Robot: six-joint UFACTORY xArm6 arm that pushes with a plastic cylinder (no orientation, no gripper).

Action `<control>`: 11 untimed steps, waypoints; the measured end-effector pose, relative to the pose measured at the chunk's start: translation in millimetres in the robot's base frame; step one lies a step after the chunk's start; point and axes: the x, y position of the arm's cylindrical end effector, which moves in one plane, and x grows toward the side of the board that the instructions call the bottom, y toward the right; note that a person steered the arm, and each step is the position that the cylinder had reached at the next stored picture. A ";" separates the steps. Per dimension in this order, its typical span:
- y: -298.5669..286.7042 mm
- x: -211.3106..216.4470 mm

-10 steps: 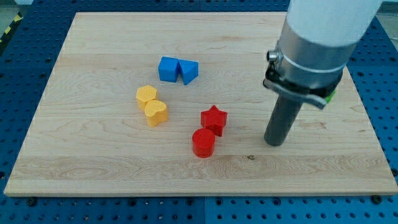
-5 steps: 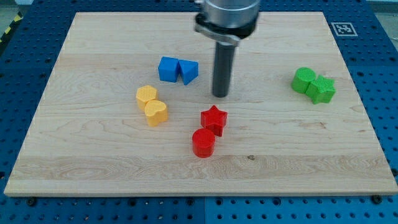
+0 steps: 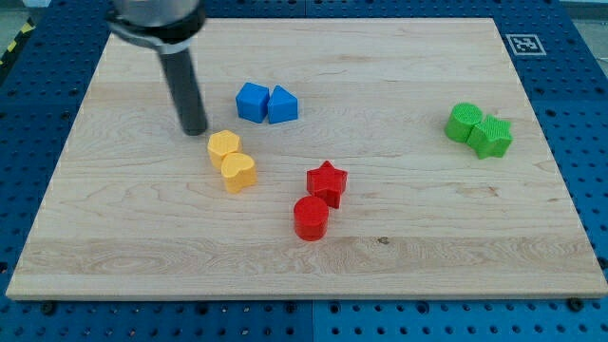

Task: Push the yellow hexagon to the center

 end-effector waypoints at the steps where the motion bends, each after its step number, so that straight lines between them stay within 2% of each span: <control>1: -12.5 31.0; 3: 6.0 31.6; 5: 85.5 31.0; 7: 78.6 26.8; 9: 66.1 53.1; 11: 87.7 53.1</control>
